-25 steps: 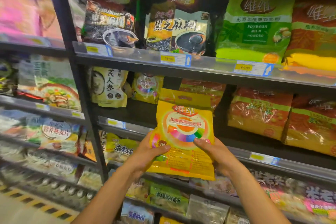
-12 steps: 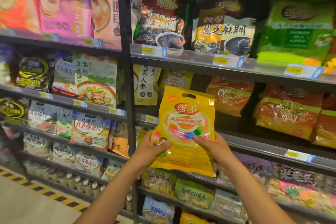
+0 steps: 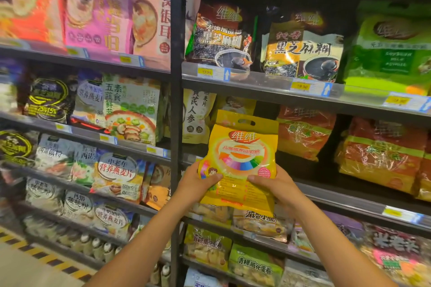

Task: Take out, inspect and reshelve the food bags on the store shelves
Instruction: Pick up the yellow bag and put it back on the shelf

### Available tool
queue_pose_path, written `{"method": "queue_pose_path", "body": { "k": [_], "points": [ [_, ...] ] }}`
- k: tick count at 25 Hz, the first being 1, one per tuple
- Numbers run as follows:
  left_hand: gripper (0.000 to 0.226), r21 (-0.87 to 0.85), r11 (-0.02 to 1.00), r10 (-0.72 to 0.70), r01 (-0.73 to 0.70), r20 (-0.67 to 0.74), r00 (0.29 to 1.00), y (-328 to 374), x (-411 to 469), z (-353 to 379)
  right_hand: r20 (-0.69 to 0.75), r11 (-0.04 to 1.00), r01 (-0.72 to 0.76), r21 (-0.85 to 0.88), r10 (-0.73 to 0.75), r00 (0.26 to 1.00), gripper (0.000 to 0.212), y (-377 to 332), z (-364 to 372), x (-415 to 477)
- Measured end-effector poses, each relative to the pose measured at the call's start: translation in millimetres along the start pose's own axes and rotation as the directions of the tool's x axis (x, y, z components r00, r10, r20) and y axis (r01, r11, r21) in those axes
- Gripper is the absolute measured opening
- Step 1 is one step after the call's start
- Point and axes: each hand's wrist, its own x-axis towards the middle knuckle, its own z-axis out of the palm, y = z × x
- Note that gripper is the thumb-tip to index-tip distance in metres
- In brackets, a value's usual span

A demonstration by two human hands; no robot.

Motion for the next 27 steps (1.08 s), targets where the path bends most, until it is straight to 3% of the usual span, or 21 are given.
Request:
{"method": "queue_pose_path", "body": {
  "k": [4, 9, 15, 18, 20, 22, 25, 27],
  "points": [
    [0.036, 0.049, 0.999, 0.012, -0.011, -0.013, 1.000, 5, 45, -2, 0.013, 0.999, 0.014, 0.046, -0.014, 1.000, 0.048, 0, -8, 37],
    [0.029, 0.118, 0.992, 0.043, -0.043, 0.005, 0.999, 7, 111, 1, -0.003, 1.000, -0.019, 0.012, 0.019, 1.000, 0.054, 5, -23, 103],
    [0.074, 0.133, 0.991, 0.023, -0.016, -0.048, 0.999, 3, 183, 9, -0.075, 0.995, -0.035, -0.092, 0.028, 0.997, 0.045, -5, -37, 176],
    [0.047, 0.169, 0.985, 0.037, -0.020, -0.098, 0.994, 0, 207, 9, -0.072, 0.966, 0.073, -0.249, -0.094, 0.993, 0.080, 2, -37, 210],
    [0.056, 0.297, 0.955, 0.008, 0.011, -0.061, 0.998, -9, 217, 5, -0.074, 0.941, 0.067, -0.332, -0.097, 0.992, 0.080, 9, -34, 213],
    [0.078, 0.479, 0.877, -0.071, 0.047, 0.032, 0.997, -21, 225, 2, -0.035, 0.925, 0.032, -0.378, -0.048, 0.998, 0.076, 23, -34, 219],
    [0.084, 0.696, 0.712, -0.171, 0.096, 0.038, 0.985, -35, 237, 1, 0.054, 0.858, 0.047, -0.512, -0.023, 0.998, 0.105, 40, -41, 224],
    [0.082, 0.735, 0.668, -0.184, 0.117, 0.011, 0.983, -38, 247, 5, 0.076, 0.818, 0.078, -0.570, -0.043, 0.996, 0.121, 53, -54, 244]
  ]
}}
